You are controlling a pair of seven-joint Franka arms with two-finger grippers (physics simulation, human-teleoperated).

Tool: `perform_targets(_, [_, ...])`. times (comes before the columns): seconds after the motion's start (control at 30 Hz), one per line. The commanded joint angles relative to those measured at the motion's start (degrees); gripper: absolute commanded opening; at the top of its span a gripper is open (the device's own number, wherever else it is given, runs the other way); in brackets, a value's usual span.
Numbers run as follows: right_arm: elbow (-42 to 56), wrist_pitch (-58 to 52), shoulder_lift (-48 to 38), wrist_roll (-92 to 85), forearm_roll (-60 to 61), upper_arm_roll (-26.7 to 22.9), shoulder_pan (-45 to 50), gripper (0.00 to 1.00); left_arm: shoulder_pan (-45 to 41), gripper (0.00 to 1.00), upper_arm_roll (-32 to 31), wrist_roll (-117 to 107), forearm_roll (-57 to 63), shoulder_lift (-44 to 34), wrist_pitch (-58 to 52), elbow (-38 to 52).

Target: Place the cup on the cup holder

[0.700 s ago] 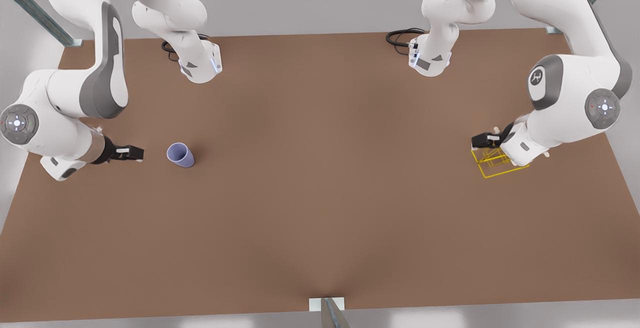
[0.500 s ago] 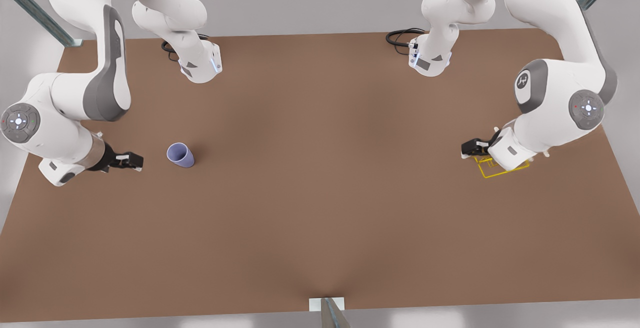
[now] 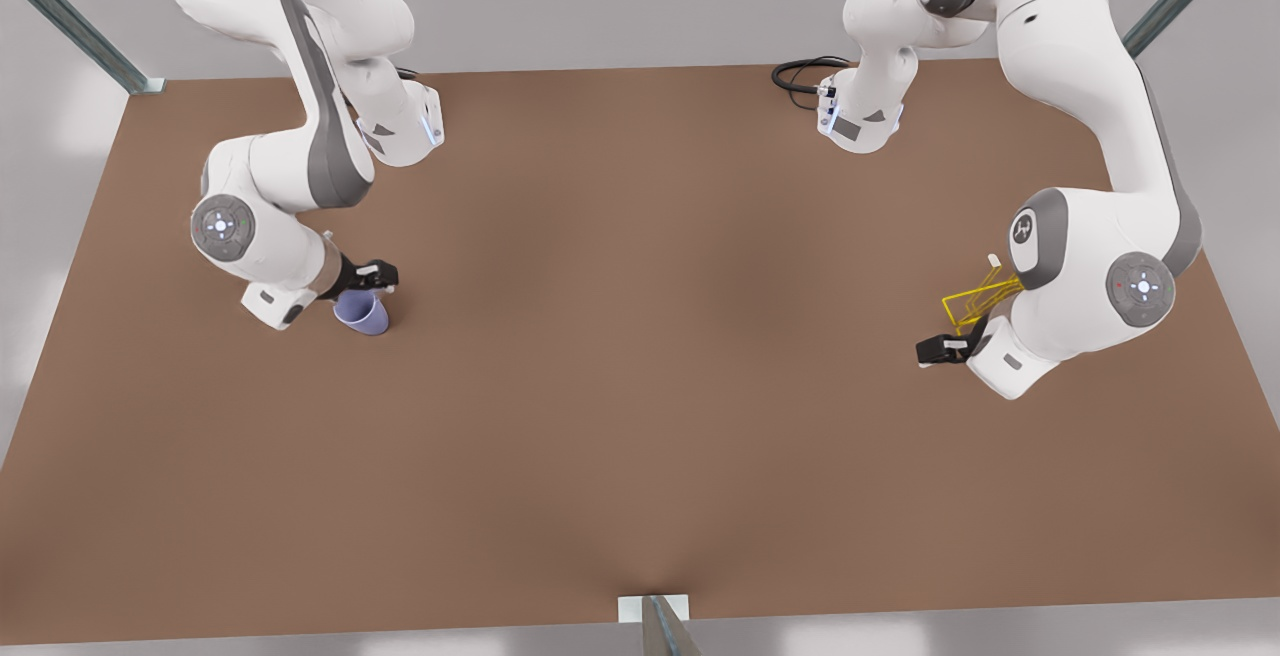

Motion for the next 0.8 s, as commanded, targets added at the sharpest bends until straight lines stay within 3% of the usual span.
perform_targets(0.0, [-2.0,3.3,0.0,6.4,0.3,0.0,-3.7,1.0,0.0,1.0,0.0,-3.9,0.1,0.0,-0.6,-0.1])
perform_targets(0.37, [-5.8,9.3,2.6,4.8,-1.2,-0.6,-10.4,1.0,0.0,1.0,-0.1,-4.0,0.0,0.2,-1.7,-0.1])
perform_targets(0.77, [-7.1,11.4,4.8,2.2,-0.6,1.1,-10.4,1.0,-0.3,1.0,-0.3,-4.0,0.0,0.5,-1.7,-0.2])
